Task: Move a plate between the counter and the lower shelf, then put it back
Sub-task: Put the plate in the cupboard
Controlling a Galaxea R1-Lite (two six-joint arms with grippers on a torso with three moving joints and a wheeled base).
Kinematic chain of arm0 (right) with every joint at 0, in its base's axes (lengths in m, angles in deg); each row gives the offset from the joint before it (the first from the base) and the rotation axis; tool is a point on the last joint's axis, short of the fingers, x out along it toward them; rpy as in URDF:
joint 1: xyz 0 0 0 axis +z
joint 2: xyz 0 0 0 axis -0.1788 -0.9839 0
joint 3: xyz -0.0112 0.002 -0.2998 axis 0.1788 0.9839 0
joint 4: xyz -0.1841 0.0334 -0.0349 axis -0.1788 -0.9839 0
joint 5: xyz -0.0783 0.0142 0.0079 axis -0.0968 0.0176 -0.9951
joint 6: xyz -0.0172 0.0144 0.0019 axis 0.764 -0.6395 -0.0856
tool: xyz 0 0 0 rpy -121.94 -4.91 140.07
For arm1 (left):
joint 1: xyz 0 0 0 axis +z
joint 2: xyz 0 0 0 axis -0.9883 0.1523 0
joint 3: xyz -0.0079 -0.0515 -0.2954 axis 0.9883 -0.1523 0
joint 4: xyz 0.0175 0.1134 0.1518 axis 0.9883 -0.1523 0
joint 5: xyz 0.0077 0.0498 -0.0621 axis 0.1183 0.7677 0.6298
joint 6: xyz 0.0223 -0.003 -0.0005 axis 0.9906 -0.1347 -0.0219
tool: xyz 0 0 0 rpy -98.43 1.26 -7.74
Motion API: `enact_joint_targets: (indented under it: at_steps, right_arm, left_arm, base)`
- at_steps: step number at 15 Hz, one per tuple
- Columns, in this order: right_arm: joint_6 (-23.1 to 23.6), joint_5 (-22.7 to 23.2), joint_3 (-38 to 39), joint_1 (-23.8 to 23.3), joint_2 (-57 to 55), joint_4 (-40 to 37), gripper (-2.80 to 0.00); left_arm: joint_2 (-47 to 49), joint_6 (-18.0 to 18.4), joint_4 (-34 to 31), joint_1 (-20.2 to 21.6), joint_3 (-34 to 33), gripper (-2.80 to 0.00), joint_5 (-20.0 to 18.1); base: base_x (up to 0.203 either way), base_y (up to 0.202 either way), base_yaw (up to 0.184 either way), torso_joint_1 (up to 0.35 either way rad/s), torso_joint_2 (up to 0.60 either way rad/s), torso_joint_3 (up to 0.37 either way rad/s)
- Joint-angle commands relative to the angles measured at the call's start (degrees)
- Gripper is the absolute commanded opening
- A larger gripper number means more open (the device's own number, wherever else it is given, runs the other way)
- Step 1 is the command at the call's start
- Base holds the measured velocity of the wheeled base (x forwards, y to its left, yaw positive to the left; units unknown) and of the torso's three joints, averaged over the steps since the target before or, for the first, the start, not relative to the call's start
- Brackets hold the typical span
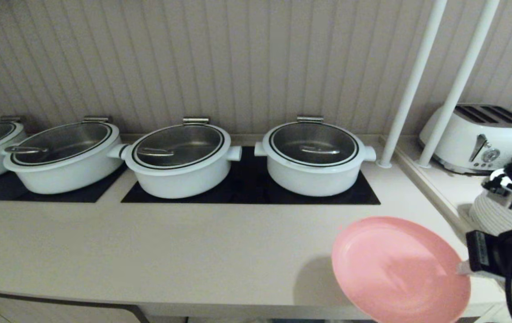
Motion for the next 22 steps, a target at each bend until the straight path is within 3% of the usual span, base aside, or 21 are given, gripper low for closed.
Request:
enact_joint_targets:
  at_steps: [1,7,14,22]
  right_arm:
    - [-0.21,0.03,2.92,0.06,5.46,-0.35,-2.80]
    - [1.02,0.80,11.70,0.23,18.67,-3.09,-2.80]
    - [0.70,6.01,18.94,0.20,30.10,-10.65,-2.80]
    - [-3.57,8.59,22.50,2.30,31.57,-11.08,-2.80]
  left_arm:
    - [-0.02,0.00,0.01,0.00,0.00,-2.80,0.04]
    - [-0.02,0.00,0.01,0.00,0.00,-2.80,0.04]
    - [-0.02,0.00,0.01,0.00,0.00,-2.80,0.04]
    - [-0.02,0.00,0.01,0.00,0.00,-2.80,0.04]
  base:
    - [0.000,0.000,0.000,0.000,0.00,0.000]
    - [0.000,0.000,0.000,0.000,0.00,0.000]
    - [0.000,0.000,0.000,0.000,0.00,0.000]
    - [0.000,0.000,0.000,0.000,0.00,0.000]
